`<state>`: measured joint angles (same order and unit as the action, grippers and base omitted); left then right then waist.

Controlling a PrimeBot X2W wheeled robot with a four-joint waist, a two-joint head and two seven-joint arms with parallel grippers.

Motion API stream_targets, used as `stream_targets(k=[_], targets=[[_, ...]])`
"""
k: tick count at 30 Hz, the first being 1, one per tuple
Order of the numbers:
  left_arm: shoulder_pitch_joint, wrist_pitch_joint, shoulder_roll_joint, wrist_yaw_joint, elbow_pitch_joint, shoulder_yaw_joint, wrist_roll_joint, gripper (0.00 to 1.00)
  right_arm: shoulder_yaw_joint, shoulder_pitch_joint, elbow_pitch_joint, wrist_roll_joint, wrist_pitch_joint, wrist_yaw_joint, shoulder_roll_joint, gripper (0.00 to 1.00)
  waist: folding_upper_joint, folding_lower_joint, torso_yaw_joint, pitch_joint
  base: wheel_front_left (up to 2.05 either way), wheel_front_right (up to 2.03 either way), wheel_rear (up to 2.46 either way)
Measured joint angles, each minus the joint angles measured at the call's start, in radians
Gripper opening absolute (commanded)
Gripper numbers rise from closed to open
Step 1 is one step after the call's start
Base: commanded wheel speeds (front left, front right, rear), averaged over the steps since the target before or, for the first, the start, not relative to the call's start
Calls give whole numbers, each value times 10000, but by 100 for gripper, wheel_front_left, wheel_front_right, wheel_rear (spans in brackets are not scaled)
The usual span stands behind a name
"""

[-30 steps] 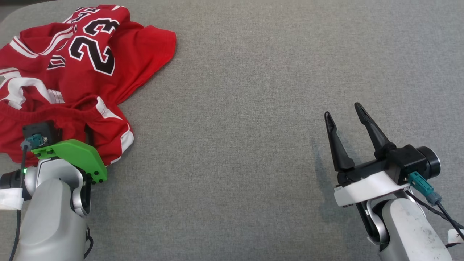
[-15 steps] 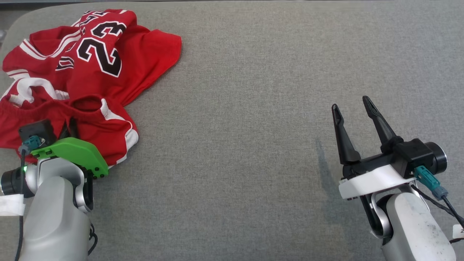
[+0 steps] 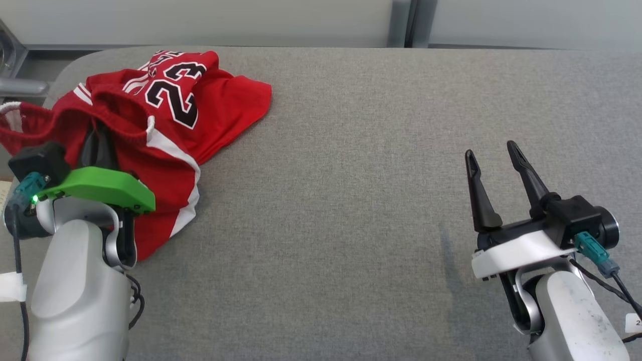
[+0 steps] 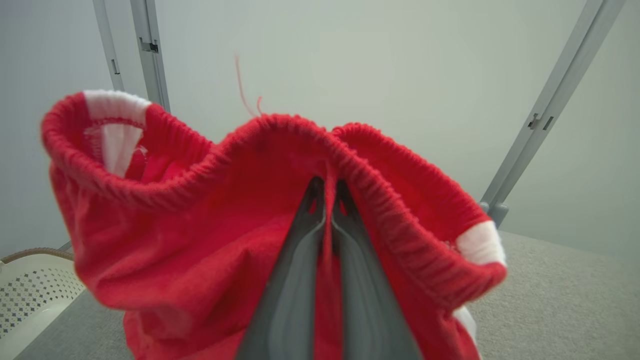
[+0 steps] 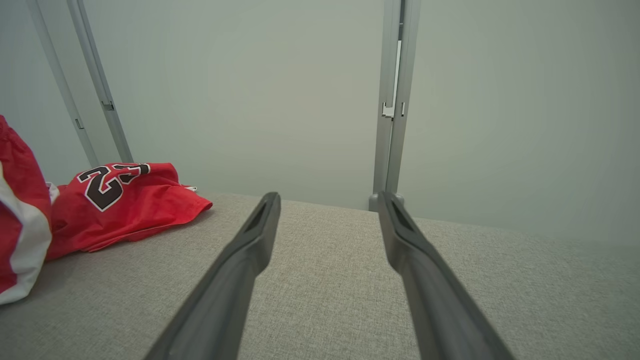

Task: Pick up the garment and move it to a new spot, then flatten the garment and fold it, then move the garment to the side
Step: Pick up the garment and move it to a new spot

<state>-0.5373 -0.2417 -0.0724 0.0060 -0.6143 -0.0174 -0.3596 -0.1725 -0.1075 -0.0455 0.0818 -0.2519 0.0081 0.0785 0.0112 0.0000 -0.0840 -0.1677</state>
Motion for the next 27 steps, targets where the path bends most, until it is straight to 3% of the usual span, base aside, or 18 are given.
stream_targets(k=[13, 18, 27], targets=[[-971, -115, 251, -895, 2259, -487, -33, 0, -125, 387, -184, 161, 0, 8, -121, 100, 0, 0, 165, 1209, 0, 0, 0], [-1290, -146, 282, -951, 3124, -945, 280, 0, -222, 411, -165, 161, 0, 23, -134, 100, 0, 0, 476, 1357, 0, 0, 0], [-1003, -146, 399, -1081, 3212, -2219, 301, 0, -199, 515, -94, 161, 0, 19, -144, 100, 0, -1, 1136, 1340, 0, 0, 0]])
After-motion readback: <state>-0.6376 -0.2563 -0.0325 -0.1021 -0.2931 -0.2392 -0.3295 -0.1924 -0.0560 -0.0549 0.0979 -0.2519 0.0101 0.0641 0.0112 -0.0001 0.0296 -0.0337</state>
